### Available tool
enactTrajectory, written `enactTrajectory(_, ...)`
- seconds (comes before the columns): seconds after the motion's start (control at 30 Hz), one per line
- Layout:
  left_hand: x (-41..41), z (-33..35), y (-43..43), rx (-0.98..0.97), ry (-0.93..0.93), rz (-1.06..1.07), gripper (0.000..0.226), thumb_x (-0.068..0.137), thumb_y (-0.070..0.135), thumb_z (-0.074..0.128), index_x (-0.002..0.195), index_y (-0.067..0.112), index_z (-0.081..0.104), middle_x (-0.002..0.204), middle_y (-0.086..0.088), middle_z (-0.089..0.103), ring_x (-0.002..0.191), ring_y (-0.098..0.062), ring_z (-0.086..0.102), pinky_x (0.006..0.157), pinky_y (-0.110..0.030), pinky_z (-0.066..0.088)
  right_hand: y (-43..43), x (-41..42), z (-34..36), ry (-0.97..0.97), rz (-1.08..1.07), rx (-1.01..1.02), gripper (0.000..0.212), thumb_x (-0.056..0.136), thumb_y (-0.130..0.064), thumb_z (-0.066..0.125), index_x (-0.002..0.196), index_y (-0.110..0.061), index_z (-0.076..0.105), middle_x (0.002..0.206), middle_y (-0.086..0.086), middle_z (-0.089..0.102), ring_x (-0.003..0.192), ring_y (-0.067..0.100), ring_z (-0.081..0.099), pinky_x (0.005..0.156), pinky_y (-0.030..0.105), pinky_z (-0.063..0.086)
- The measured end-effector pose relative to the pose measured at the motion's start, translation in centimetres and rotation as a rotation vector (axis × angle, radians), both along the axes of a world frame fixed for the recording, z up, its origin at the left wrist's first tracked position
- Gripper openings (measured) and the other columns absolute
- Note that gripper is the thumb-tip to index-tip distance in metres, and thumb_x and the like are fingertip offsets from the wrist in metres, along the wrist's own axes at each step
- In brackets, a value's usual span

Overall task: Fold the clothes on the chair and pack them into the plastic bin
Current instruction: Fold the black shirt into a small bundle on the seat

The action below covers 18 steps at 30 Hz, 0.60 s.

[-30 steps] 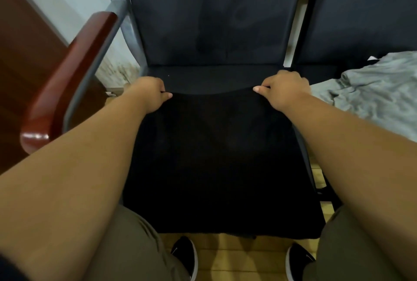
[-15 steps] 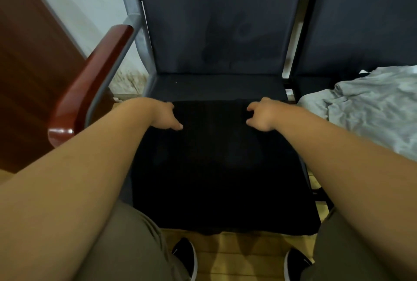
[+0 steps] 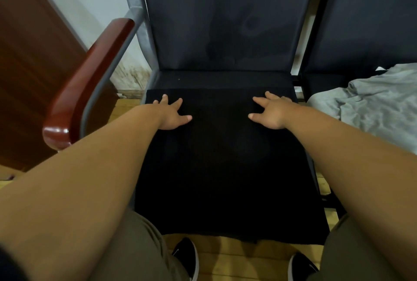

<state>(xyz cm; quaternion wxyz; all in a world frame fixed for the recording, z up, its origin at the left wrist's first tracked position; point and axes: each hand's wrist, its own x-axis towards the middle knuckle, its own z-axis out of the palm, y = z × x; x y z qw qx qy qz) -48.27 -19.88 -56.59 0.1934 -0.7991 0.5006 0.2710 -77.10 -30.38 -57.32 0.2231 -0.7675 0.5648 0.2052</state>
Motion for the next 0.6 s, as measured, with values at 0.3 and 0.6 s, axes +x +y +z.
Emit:
enactTrajectory(0.3, -0.3, -0.7, -1.3, -0.115, -0.006, 0.005, 0.085, 0.104, 0.07, 0.039, 0.168, 0.037, -0.006, 0.175, -0.005, -0.019, 0.162, -0.036, -0.008, 0.129, -0.059, 0.009, -1.4, -0.6, -0.9, -0.026, -0.022, -0.069, 0.08, 0.101, -0.071, 0.046, 0.167, -0.045, 0.009, 0.177, -0.008, -0.006, 0.162, 0.038, 0.0, 0.128, 0.061, 0.016)
enactTrajectory(0.6, -2.7, 2.6, 0.4, 0.067, -0.095, -0.058, 0.095, 0.102, 0.069, 0.048, 0.17, 0.024, 0.001, 0.176, -0.015, 0.005, 0.161, -0.039, 0.014, 0.128, -0.052, 0.017, 1.5, 1.8, 1.7, 0.09, 0.095, 0.002, 0.085, 0.1, -0.065, 0.056, 0.168, -0.043, 0.008, 0.177, 0.001, -0.002, 0.16, 0.043, 0.009, 0.126, 0.06, 0.024)
